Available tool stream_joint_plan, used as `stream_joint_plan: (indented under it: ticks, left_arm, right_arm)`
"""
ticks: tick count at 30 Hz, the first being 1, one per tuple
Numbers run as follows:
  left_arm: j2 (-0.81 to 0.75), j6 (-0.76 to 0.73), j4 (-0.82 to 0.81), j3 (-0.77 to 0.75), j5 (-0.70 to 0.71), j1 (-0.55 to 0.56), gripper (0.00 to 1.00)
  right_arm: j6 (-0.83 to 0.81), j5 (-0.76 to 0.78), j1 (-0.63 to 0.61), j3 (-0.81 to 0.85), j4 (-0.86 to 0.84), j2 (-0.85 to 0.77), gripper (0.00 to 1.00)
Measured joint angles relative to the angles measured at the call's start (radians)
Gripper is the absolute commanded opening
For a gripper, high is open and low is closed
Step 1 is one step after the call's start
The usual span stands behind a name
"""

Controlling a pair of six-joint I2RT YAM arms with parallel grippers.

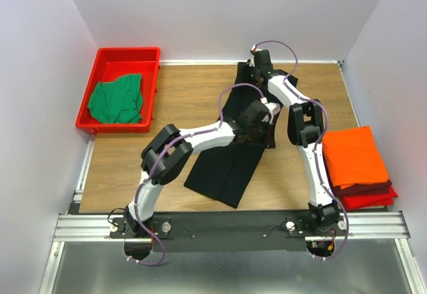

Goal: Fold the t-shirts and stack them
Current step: Fold the tshirt

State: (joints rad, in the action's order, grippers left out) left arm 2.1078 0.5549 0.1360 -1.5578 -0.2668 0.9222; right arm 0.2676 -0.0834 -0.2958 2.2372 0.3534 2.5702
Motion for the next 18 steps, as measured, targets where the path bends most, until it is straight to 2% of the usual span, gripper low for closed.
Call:
stream_joint_plan:
  ticks: [4,9,13,17,18]
  left_arm:
    - [-0.111,0.004,-0.015,0.103,-0.001,-0.064,0.32]
    - [-0.284,-0.005,0.011,0.221,0.075,-0.143,0.22]
    - [-0.339,-0.020,0.037,0.305,0.135,-0.135,0.17]
    - [-0.340,-0.028,0.082,0.407,0.169,-0.114,0.15]
    - [-0.340,-0.029,0.099,0.432,0.183,-0.106,0.15]
  right_arm:
    - [-0.003,0.068,0.001,-0.029,0.039,-0.045,0.96]
    - [0.028,0.170,0.019,-0.153,0.055,-0.220,0.95]
    - [0.073,0.227,0.060,-0.272,0.050,-0.369,0.88]
    - [0.101,0.256,0.098,-0.332,0.040,-0.392,0.80]
    - [0.108,0.262,0.106,-0.341,0.044,-0.378,0.74]
